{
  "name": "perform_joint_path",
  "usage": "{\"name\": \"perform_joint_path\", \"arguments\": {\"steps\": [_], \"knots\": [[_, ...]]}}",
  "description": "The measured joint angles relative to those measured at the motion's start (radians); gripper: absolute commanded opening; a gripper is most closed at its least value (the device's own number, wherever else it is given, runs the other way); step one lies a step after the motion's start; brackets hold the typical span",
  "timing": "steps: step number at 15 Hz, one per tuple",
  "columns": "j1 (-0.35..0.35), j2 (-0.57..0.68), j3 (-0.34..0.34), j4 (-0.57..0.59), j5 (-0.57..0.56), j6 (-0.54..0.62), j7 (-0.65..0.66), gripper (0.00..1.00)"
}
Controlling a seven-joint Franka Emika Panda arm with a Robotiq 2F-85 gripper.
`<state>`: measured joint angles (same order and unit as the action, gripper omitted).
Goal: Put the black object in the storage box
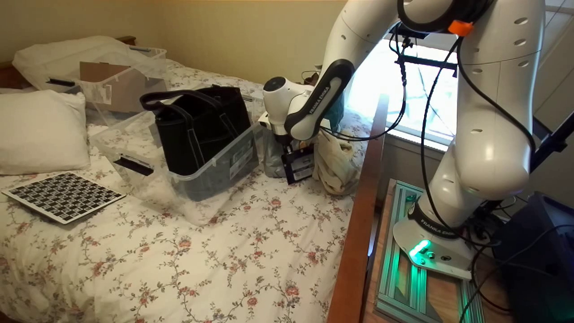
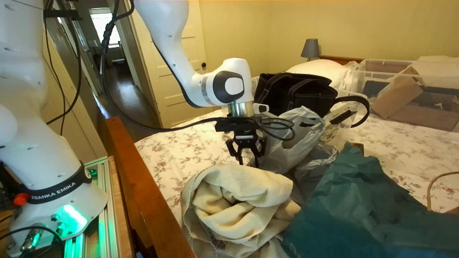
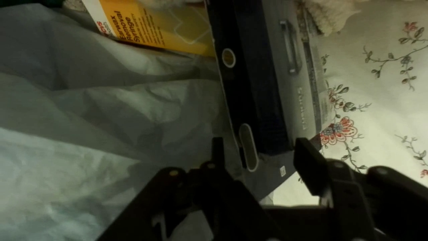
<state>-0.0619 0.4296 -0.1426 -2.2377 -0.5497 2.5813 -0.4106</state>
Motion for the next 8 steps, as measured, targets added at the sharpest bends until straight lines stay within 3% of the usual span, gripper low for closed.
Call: {"name": "perform_joint_path", "arguments": {"steps": [1, 4, 5, 7, 8], "knots": [[0.000, 0.000, 0.000, 0.000, -0.002, -0.001, 0.000, 0.35], [0.000, 0.000, 0.000, 0.005, -0.012, -0.004, -0.002, 0.39], [0.000, 0.000, -0.001, 0.006, -0.018, -0.005, -0.002, 0.35], [-0.001, 0.000, -0.002, 0.007, -0.029, -0.005, -0.003, 0.12], [-0.002, 0.000, -0.003, 0.007, -0.033, -0.007, -0.004, 0.06]]}}
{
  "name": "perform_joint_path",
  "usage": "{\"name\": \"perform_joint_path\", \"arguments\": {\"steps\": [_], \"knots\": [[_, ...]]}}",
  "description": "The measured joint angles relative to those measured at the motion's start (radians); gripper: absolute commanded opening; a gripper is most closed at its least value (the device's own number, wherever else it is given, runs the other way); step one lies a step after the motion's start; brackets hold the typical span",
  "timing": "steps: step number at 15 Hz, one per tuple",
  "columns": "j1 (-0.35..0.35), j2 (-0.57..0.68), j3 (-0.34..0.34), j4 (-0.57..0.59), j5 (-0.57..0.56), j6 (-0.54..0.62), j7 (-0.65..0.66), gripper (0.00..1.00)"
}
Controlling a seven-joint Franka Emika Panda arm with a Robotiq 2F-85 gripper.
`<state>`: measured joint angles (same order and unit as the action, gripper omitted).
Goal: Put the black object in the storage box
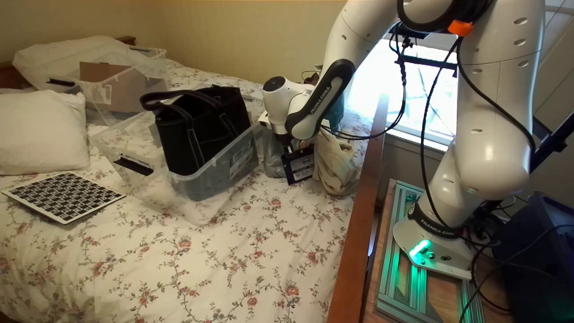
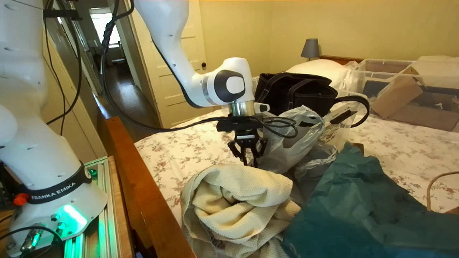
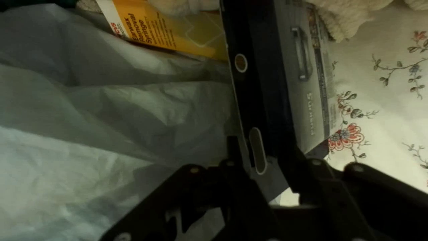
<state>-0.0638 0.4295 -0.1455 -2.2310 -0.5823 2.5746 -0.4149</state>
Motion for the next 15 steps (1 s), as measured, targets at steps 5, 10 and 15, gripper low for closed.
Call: {"name": "perform_joint_path", "arguments": {"steps": [5, 10, 15], "knots": [[-0.001, 0.000, -0.002, 0.006, -0.014, -0.013, -0.013, 0.00], [-0.003, 0.000, 0.001, 0.010, -0.017, -0.029, -0.038, 0.00], [-0.025, 0.000, 0.030, 0.020, -0.015, -0.100, -0.130, 0.00]]}}
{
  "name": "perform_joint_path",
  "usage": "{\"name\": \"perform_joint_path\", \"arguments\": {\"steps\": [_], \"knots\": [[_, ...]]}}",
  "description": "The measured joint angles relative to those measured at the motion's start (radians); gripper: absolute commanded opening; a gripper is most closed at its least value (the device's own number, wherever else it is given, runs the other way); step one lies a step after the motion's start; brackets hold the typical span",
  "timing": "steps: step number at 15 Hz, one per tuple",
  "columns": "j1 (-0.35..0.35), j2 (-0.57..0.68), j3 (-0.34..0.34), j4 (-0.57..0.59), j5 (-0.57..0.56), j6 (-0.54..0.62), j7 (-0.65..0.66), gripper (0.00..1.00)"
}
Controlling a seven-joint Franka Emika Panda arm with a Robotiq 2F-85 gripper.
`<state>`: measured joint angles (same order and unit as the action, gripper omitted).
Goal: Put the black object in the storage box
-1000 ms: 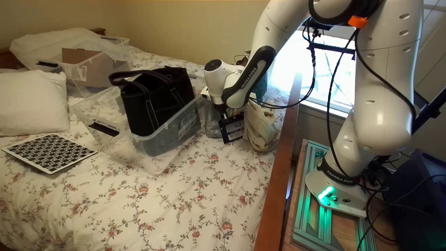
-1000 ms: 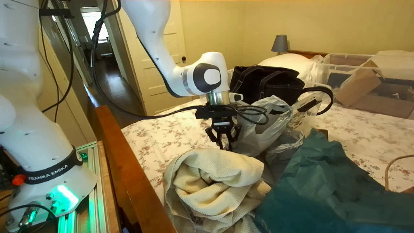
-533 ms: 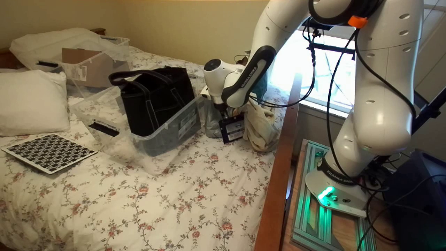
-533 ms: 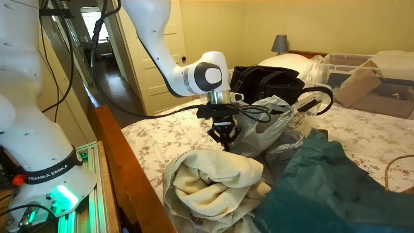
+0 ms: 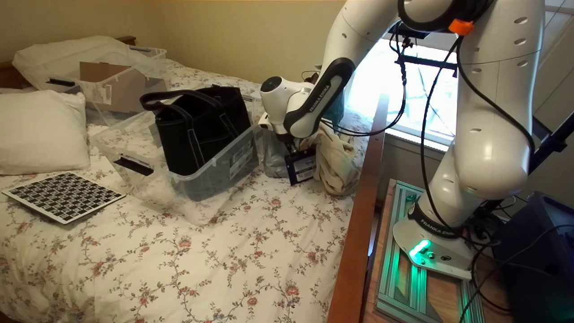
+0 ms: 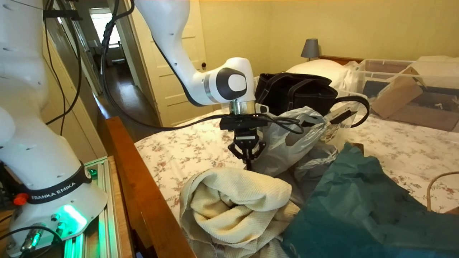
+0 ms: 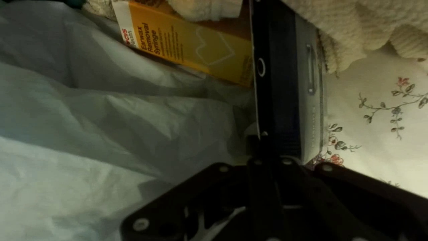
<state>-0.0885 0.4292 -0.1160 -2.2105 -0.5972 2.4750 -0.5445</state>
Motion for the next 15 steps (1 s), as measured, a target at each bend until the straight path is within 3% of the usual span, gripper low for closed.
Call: {"name": "perform_joint_path", "arguments": {"steps": [8, 15], "knots": [[-0.031, 0.000, 0.042, 0.026, 0.046, -0.113, -0.186, 0.00], [-0.049, 0.000, 0.063, 0.067, 0.186, -0.251, -0.357, 0.00]]}}
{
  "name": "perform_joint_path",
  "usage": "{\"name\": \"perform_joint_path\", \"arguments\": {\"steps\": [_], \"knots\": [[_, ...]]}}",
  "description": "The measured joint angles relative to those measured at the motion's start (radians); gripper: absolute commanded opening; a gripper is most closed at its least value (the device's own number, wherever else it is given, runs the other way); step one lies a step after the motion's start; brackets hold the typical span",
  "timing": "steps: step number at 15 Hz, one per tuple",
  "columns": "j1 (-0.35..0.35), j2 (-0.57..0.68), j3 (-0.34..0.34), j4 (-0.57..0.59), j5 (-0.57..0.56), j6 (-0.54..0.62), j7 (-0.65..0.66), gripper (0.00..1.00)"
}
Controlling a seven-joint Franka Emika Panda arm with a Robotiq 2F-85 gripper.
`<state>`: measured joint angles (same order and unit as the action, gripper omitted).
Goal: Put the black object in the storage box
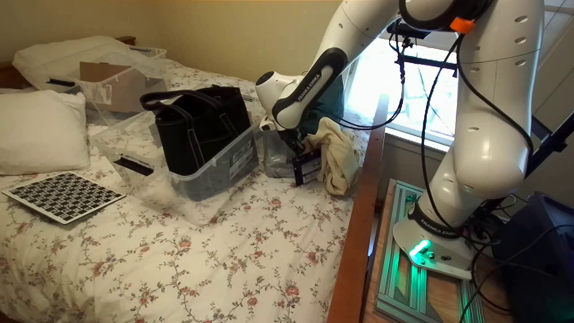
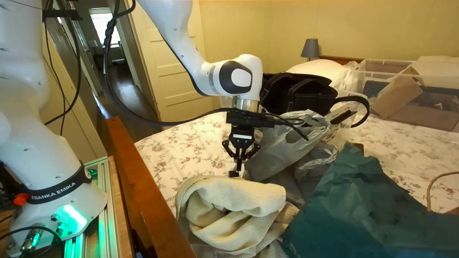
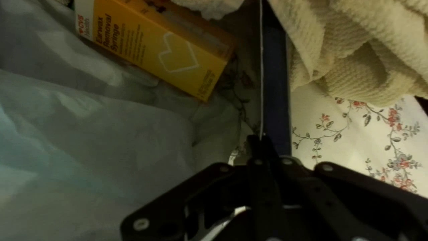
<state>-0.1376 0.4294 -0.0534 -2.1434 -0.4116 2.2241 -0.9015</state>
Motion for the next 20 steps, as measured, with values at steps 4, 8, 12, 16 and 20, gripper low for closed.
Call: {"name": "perform_joint_path", "arguments": {"steps": [4, 8, 12, 16, 20], "knots": [[-0.016, 0.000, 0.003, 0.027, 0.114, -0.065, -0.018, 0.00], [-0.042, -0.017, 0.006, 0.032, 0.225, -0.079, -0.021, 0.00], [-0.063, -0.051, 0.009, 0.035, 0.329, -0.109, -0.023, 0.00], [-0.069, -0.077, 0.008, 0.039, 0.383, -0.133, -0.023, 0.00], [-0.067, -0.113, 0.009, 0.038, 0.397, -0.139, -0.009, 0.00]]}}
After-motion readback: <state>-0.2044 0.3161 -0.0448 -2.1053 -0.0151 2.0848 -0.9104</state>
